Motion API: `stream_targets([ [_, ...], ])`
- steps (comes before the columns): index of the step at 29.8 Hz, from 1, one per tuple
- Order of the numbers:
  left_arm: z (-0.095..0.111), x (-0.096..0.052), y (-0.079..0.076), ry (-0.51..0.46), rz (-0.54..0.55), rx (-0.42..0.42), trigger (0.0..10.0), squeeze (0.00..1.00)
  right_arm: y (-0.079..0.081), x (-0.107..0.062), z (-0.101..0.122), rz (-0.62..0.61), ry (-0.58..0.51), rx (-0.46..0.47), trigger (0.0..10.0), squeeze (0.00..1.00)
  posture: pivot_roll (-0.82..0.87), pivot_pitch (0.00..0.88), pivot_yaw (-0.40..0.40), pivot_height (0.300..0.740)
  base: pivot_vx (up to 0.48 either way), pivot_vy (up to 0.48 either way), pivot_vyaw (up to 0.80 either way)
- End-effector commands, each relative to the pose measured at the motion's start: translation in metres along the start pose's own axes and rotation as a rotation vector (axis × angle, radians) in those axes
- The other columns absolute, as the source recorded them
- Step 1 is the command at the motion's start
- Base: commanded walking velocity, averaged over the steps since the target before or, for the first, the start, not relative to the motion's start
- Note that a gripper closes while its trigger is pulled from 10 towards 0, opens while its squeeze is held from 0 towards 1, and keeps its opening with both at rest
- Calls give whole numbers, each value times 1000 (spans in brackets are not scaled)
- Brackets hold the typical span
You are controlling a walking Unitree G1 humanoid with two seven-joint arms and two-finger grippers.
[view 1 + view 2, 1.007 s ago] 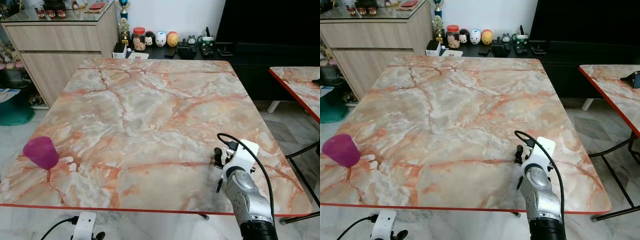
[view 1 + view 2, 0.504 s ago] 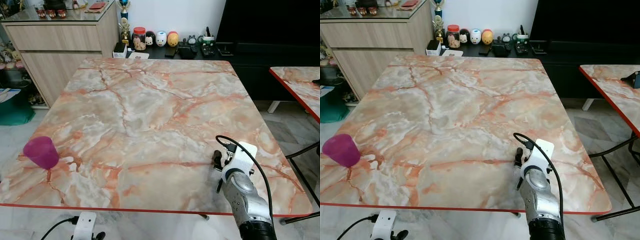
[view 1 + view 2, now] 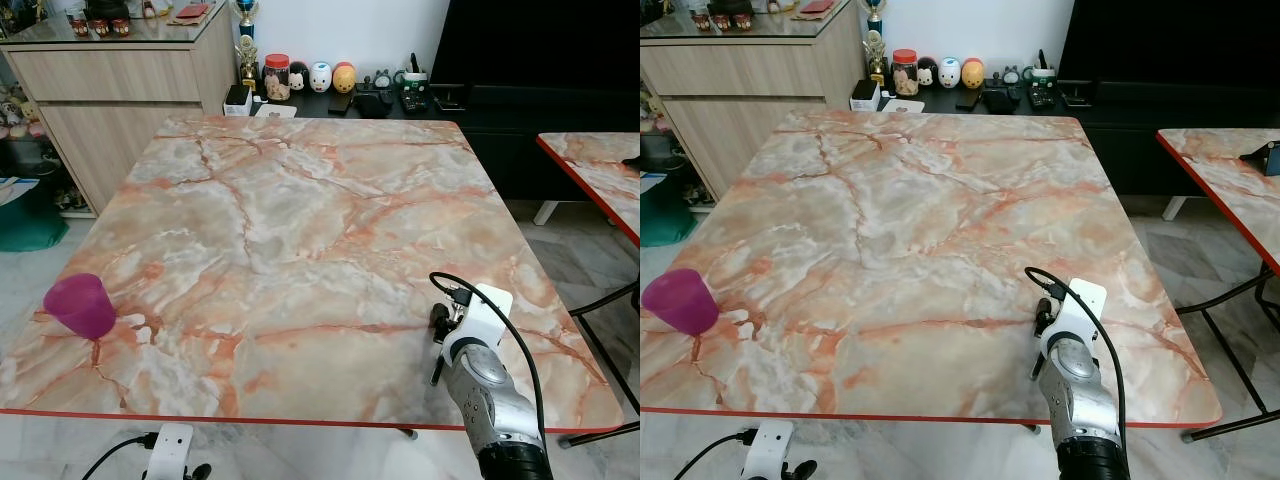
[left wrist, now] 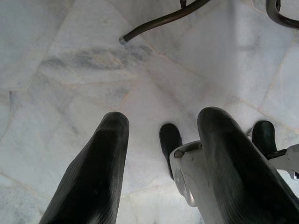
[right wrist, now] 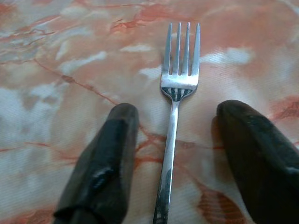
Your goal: Setting the table
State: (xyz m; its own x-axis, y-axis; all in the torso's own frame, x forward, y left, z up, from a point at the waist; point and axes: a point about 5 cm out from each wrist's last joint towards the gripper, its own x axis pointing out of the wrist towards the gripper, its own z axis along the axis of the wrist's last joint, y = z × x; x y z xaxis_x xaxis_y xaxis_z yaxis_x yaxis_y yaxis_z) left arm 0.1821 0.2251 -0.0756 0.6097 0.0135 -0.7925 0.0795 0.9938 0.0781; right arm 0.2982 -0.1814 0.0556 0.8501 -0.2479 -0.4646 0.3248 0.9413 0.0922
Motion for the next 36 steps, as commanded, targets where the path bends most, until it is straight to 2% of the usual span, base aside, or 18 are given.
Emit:
stream_targets([
  [1, -3, 0, 0, 18, -4, 10, 10000, 0, 4, 0, -8, 21, 34, -10, 0, 0, -3, 0, -33, 740, 0, 0, 0],
  [36, -5, -1, -1, 17, -14, 20, 10000, 0, 11, -1, -8, 76, 28, -30, 0, 0, -5, 0, -36, 740, 0, 0, 0],
])
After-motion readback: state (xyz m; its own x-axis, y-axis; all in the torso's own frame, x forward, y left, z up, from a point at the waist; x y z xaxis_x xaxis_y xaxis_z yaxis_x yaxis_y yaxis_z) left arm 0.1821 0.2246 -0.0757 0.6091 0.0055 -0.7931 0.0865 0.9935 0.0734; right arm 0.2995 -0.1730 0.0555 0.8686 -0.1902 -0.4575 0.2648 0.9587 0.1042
